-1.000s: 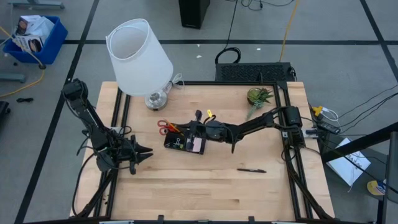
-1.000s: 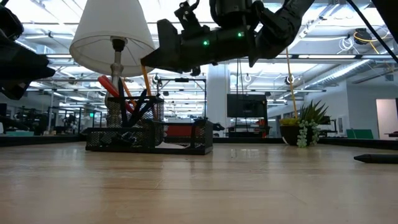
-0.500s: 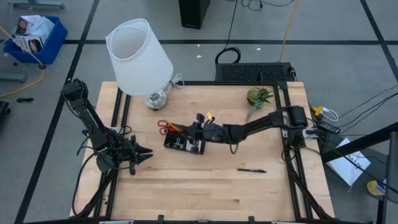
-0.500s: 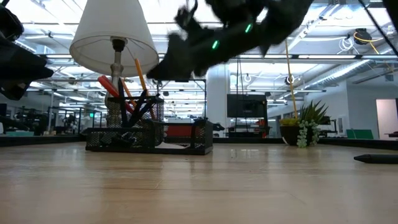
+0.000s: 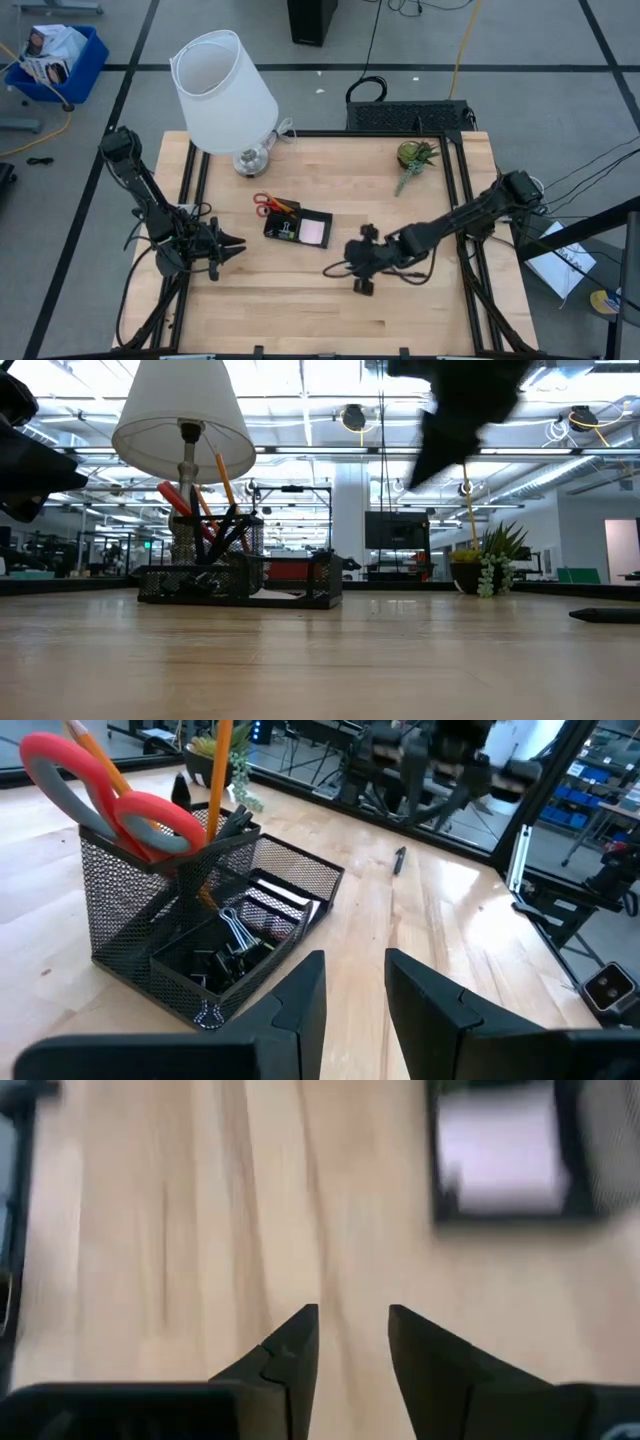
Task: Pick and place office supplies into organizer
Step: Put the black pen into the black desk organizer
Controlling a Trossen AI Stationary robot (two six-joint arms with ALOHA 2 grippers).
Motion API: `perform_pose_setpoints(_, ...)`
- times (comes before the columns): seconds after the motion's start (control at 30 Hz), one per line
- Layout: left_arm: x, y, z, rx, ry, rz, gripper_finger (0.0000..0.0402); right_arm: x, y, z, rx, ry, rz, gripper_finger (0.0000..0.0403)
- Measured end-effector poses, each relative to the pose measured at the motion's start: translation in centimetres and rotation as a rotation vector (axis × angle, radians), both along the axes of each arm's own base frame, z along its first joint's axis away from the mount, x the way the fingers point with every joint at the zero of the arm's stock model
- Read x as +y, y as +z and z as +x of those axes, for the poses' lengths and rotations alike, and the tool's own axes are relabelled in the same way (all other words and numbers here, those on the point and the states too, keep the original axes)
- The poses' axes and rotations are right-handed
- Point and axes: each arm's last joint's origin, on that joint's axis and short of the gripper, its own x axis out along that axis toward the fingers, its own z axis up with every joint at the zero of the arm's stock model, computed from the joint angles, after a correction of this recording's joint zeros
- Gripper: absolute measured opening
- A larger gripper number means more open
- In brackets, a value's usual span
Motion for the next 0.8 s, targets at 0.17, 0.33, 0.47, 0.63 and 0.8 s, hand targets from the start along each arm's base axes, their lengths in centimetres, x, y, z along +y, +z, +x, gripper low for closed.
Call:
perform_pose_setpoints(0.17,0.0,0.0,0.0,-0.007,0.014,-0.013,0.0108,0.6,-1.0,-2.0,0.228,-0.082,0.125,0.0114)
perform_pose_setpoints(0.33,0.0,-0.1,0.0,-0.003,0.015,-0.016,0.0108,1.1,-1.6,-3.8,0.403,-0.109,0.147,0.0114)
perform_pose_setpoints(0.47,-0.1,-0.4,0.1,0.016,0.0,-0.016,0.0108,1.2,-1.9,-5.1,0.509,-0.152,0.109,0.0114)
perform_pose_setpoints(0.63,-0.2,-0.9,0.1,0.035,0.01,-0.02,0.0108,1.4,-3.0,-5.1,0.534,-0.146,0.082,0.0114)
perform_pose_setpoints(0.8,-0.3,-1.3,0.1,0.045,0.02,-0.039,0.0108,1.2,-5.9,-5.7,0.578,-0.115,0.087,0.0114)
